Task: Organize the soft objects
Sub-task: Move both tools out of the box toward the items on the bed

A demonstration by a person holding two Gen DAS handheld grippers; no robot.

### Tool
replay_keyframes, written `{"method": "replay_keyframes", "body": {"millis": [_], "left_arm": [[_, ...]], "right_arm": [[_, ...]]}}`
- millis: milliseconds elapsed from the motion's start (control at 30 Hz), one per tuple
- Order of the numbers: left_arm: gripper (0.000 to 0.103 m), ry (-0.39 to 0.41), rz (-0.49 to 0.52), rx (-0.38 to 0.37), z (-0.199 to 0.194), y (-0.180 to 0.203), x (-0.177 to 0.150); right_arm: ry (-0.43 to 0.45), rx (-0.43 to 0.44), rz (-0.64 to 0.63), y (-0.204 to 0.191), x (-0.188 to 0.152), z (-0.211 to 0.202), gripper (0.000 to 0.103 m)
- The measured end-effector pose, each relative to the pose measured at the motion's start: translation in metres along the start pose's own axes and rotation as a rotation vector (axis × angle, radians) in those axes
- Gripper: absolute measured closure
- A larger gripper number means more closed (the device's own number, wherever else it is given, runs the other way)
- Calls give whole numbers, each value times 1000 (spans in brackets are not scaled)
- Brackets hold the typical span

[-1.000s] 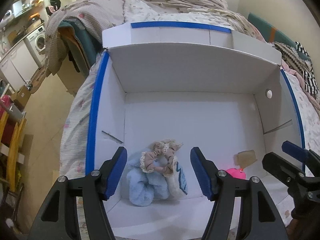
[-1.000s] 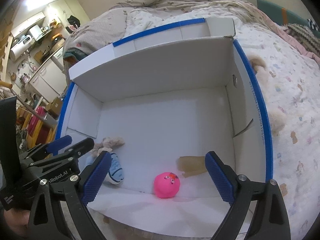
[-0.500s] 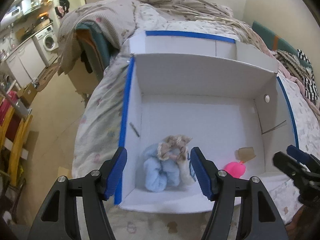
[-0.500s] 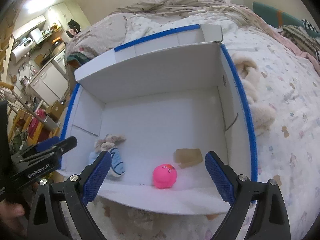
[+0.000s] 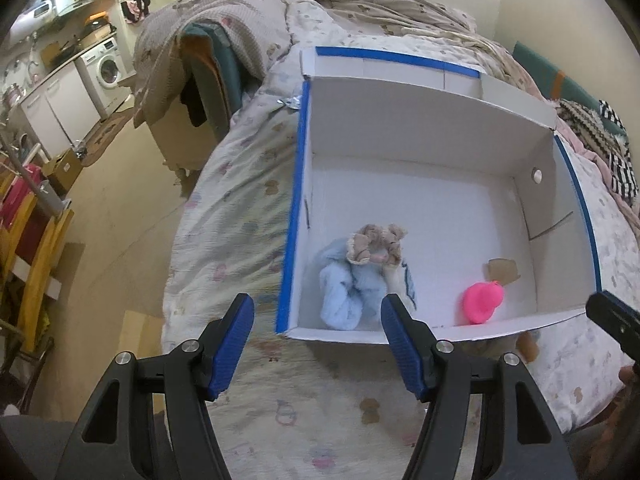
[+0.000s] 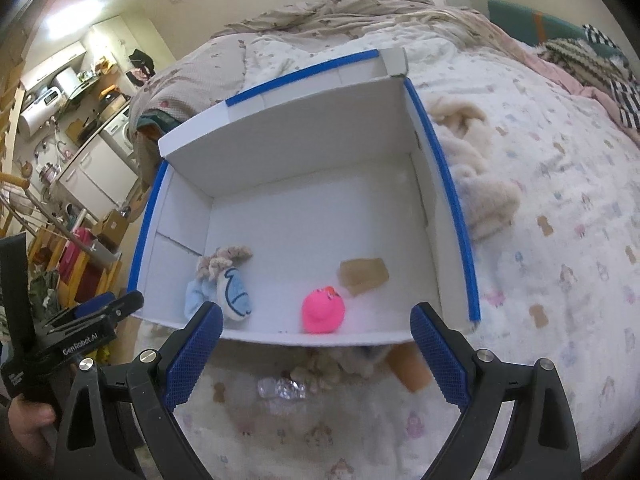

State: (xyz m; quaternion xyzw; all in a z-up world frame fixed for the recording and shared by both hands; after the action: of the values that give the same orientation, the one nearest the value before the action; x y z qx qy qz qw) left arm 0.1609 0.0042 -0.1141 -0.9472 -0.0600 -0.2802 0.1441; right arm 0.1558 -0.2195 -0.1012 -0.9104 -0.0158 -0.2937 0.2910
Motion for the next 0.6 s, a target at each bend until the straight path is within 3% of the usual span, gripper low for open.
{"method": "replay_keyframes", "body": {"millis": [367, 600], "left_arm": [[40, -35, -10, 6, 1, -11, -24], [40, -108, 108, -76, 3, 28, -53]], "right_arm": [[-40, -44, 12, 10, -27, -12, 2], [-79, -98, 34, 31, -41, -14, 2]]}}
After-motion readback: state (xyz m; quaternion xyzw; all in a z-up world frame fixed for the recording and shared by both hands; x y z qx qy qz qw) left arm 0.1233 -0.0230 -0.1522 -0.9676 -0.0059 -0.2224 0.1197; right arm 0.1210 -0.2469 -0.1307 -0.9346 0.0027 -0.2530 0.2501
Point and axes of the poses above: each gripper's, at about its wrist camera, not at the fingertips, and z roughly the way its jaws point, y to its right, x to its top, the point moved 10 cm from there along z, roughly the way its jaws point, and after that the axes turned 15 degrees about x, right-handed, at the moved point
